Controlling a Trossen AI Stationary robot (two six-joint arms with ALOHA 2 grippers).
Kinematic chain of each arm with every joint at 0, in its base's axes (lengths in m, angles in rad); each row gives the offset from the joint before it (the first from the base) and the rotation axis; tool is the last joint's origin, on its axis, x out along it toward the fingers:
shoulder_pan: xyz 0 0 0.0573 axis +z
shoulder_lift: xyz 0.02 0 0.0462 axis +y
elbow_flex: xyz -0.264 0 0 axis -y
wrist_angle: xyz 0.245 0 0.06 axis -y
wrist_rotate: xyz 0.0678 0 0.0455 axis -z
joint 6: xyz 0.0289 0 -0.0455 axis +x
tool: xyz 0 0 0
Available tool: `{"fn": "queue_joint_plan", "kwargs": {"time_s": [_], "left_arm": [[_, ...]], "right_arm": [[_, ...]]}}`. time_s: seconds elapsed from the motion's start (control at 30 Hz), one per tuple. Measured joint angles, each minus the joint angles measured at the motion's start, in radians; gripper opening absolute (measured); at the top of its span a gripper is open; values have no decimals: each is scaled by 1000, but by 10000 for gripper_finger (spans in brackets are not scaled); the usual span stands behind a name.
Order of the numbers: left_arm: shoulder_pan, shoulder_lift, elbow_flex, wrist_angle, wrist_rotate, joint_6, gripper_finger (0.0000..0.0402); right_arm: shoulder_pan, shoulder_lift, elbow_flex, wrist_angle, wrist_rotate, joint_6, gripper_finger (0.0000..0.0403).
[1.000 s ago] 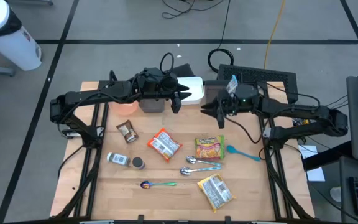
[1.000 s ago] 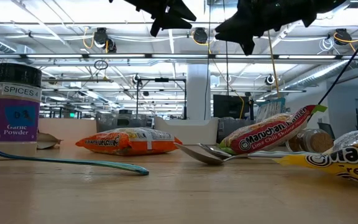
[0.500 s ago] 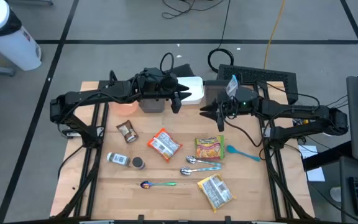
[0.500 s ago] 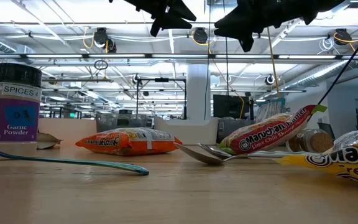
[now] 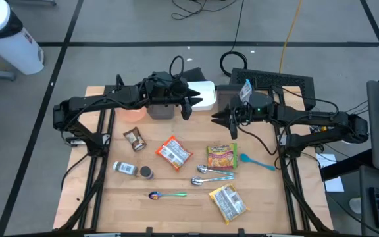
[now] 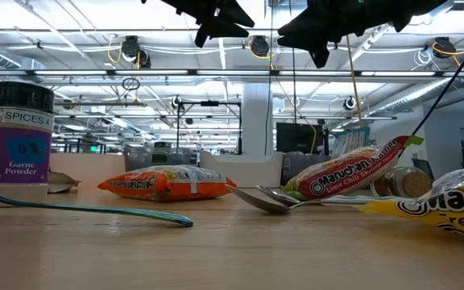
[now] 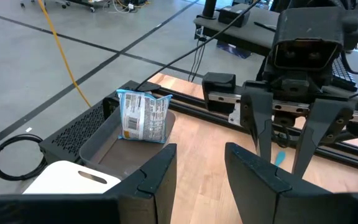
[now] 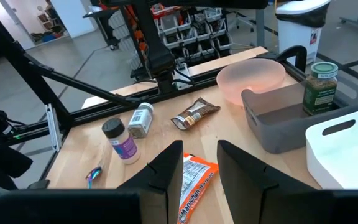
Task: Pick & Place Food Item
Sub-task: Put the bottom blue spoon into the white bin
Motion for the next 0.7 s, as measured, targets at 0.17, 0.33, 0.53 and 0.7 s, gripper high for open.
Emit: {"fn": "queue_joint_plan", "kwargs": {"time_s": [0.17, 0.33, 0.53, 0.7], "left_arm": [[0, 0, 0, 0, 0, 0, 145], [0, 0, 0, 2, 0, -4, 145], [-3, 0, 0, 52, 0, -146, 145], [-3, 0, 0, 144, -6, -193, 145]], "right_arm": [[0, 0, 0, 0, 4, -8, 91], [0, 0, 0, 0, 4, 23, 91], [0, 0, 0, 0, 6, 52, 91], [0, 0, 0, 0, 8, 52, 91]]}}
